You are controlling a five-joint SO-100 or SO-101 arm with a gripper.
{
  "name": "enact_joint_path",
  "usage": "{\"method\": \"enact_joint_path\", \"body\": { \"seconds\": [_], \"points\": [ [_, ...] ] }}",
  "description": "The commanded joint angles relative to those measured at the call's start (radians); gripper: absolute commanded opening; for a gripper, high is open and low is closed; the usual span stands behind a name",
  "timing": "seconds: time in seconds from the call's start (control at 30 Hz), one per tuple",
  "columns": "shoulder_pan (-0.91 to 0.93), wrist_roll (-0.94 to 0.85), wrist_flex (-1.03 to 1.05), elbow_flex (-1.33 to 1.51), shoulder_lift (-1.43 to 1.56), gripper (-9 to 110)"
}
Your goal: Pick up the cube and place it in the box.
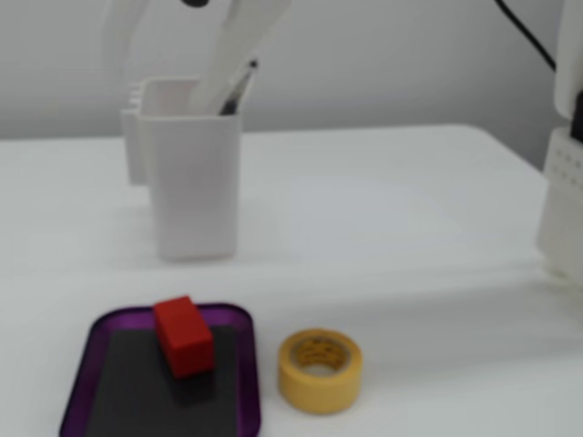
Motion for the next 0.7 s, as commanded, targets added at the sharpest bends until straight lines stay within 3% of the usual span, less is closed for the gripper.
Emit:
{"method": "enact_joint_path", "body": {
  "seconds": [0.0,0.23,0.67],
  "points": [
    [-0.014,-0.003,0.005,0.034,0.167,15],
    [-0.02,-0.002,-0.028,0.371,0.433,15],
    [-0.017,0.002,-0.476,1.319,1.022,16]
  ]
}}
